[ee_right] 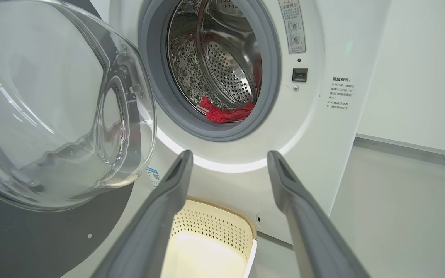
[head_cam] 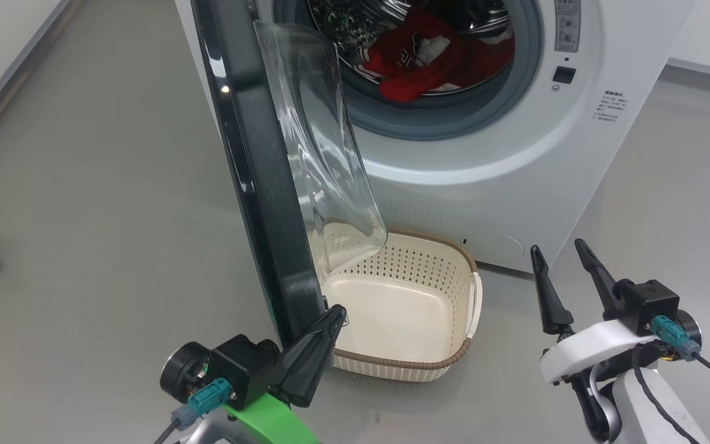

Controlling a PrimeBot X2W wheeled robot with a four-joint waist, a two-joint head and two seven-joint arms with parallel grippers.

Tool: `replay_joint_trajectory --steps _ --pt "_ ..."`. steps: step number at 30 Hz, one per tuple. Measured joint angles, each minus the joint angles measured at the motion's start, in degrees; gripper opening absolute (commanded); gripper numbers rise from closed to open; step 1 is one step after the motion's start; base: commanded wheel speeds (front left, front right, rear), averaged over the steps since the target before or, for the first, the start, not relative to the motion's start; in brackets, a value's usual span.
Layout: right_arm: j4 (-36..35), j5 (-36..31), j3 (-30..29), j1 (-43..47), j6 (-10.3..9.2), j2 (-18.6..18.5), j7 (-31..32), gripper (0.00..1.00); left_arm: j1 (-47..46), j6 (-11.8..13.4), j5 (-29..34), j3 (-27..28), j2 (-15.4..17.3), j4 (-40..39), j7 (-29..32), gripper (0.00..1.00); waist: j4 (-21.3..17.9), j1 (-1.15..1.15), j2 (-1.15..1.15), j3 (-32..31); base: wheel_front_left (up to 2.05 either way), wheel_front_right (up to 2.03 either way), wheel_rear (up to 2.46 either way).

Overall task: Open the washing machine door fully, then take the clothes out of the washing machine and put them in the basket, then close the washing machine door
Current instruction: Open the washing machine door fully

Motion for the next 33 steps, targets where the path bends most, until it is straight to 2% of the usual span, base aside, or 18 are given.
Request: replay_joint_trajectory --steps 6,33 --pt "0.1 -0.3 -0.6 0.0 0.42 0.2 0.0 1.00 0.0 0.3 -0.1 0.4 0.0 0.0 0.7 0.00 -0.1 0.00 0.00 0.3 0.00 0.00 0.00" --pt "0.6 -1.2 -2.4 -0.1 0.98 0.6 0.0 1.00 1.1 5.3 0.0 4.3 -1.1 -0.8 -0.9 0.00 0.5 0.00 0.00 1.1 0.00 0.00 0.00"
